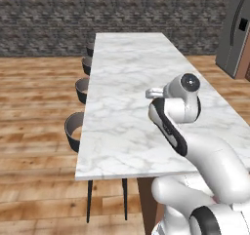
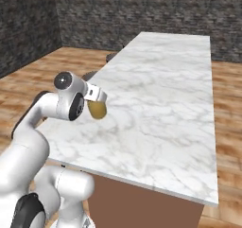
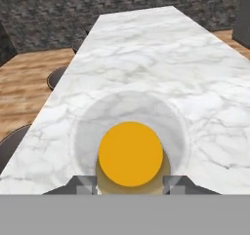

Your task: Place the pitcher and cup on the dining counter for serving.

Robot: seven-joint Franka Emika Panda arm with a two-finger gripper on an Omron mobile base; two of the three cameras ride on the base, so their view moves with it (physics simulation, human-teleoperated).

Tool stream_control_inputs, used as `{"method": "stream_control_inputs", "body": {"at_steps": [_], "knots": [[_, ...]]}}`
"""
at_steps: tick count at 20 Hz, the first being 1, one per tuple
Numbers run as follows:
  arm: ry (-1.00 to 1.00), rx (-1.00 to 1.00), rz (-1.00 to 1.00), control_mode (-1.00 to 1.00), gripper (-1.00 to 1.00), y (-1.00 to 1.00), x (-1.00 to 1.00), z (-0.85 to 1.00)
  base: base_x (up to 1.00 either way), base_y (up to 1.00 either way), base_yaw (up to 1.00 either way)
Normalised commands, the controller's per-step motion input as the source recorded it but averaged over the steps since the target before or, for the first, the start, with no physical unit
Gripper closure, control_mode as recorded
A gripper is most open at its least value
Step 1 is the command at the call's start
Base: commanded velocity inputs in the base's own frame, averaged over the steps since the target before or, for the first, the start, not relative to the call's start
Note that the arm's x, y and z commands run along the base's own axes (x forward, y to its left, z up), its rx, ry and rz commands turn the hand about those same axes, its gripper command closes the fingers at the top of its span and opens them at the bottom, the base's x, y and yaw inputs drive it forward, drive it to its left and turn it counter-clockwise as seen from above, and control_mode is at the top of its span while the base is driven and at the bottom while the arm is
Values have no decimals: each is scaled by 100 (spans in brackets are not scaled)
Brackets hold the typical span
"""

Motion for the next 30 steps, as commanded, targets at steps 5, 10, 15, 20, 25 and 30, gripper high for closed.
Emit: {"method": "stream_control_inputs", "body": {"at_steps": [5, 10, 15, 20, 25, 30], "knots": [[1, 0, -3, -100, 100, 0, 90, -29, 0, 0, 0], [7, 0, -1, -100, 100, 0, 72, -40, 0, 0, 0], [8, 3, 0, -100, 100, 0, 48, -45, 0, 0, 0], [9, 5, 0, -100, 100, 0, 27, -36, 0, 0, 0], [7, 0, 0, -100, 100, 0, 8, -26, 0, 0, 0], [3, 0, 0, -100, 100, 0, 2, -17, 0, 0, 0]]}}
